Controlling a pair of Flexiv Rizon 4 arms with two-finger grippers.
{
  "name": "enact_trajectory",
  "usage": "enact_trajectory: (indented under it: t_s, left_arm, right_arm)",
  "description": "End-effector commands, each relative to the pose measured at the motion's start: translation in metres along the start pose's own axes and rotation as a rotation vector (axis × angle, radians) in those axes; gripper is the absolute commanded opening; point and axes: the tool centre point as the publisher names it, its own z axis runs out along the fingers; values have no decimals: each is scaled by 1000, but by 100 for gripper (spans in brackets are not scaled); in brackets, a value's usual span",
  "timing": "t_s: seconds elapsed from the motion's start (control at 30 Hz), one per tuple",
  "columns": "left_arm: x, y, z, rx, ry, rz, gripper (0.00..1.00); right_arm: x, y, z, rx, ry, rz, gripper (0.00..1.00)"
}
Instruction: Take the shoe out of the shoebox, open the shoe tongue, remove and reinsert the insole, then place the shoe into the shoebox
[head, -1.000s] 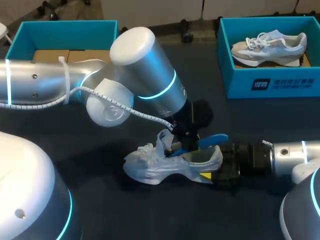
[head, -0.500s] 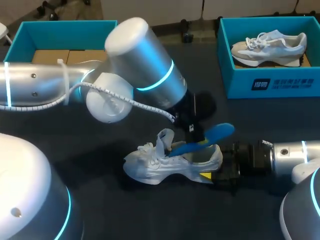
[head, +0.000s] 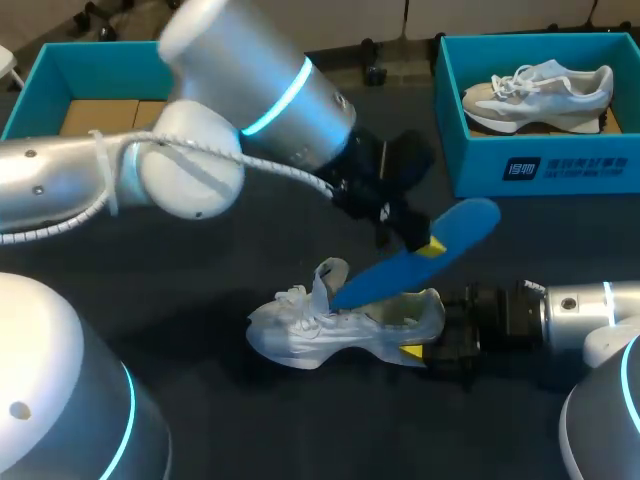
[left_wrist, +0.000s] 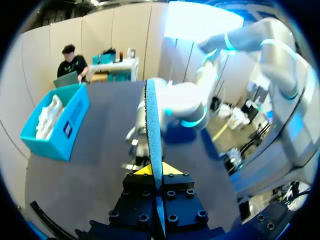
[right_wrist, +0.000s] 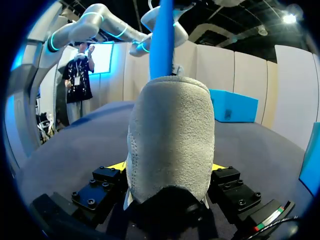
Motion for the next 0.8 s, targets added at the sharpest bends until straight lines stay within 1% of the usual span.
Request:
enact_trajectory:
  t_s: [0.03, 0.13, 0.17, 0.23, 0.77, 0.8]
  left_arm:
    - [21, -4, -44, 82, 2, 14, 0]
    - [35, -19, -66, 158, -8, 11, 0]
    - [36, -22, -70, 172, -11, 9, 0]
    - [40, -33, -87, 215, -6, 3, 0]
    - [40, -33, -87, 215, -6, 3, 0]
    - [43, -35, -95, 264, 3, -11, 0]
  right_arm:
    - [1, 2, 0, 4, -1, 0, 0]
    - [1, 2, 0, 4, -1, 0, 0]
    - [1, 2, 0, 4, -1, 0, 0]
    - [1, 2, 0, 4, -1, 0, 0]
    - [1, 2, 0, 4, -1, 0, 0]
    - [1, 2, 0, 4, -1, 0, 0]
